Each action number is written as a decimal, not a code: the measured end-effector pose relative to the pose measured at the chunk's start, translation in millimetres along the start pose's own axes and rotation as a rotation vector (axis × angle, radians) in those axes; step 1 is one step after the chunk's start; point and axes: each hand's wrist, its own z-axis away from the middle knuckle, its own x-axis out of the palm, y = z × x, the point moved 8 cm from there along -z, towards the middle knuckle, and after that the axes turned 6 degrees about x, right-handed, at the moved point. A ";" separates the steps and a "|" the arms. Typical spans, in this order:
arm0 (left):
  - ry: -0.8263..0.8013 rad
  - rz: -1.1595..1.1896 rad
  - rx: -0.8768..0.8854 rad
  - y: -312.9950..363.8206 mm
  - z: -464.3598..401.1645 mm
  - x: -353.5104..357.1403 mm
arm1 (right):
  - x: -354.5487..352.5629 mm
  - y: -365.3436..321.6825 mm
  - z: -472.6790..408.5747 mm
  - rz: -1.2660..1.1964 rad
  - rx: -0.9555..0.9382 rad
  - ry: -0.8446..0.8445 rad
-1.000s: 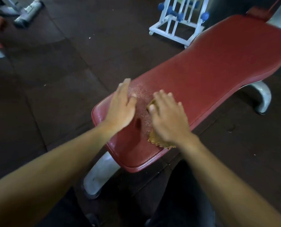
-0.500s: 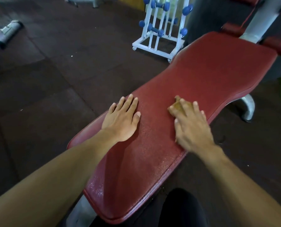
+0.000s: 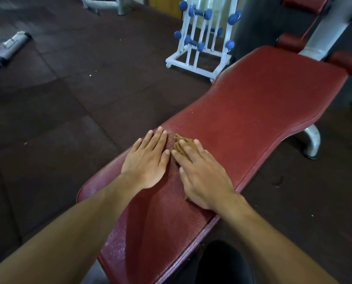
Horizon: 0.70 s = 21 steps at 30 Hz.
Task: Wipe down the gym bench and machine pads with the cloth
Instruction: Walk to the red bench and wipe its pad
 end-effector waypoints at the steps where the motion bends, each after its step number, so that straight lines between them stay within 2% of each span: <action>1: 0.003 -0.001 -0.001 0.1 0.9 -0.2 | -3.3 8.9 4.7 0.012 0.003 -0.002; 7: 0.008 -0.037 -0.012 -0.4 -0.1 1.2 | -27.2 106.2 -43.3 0.065 0.237 0.076; 11: 0.019 -0.041 -0.015 0.2 0.0 0.0 | -27.1 123.3 -120.5 0.016 0.291 0.090; 14: 0.027 -0.049 -0.016 0.9 -0.6 1.2 | -22.1 93.5 -162.0 0.074 0.210 0.083; 17: 0.030 -0.057 -0.014 1.1 -1.2 2.2 | -13.0 39.9 -161.1 0.153 0.027 0.073; 21: 0.057 -0.062 -0.011 0.1 -0.7 1.3 | 0.5 7.8 -126.9 0.034 -0.117 0.036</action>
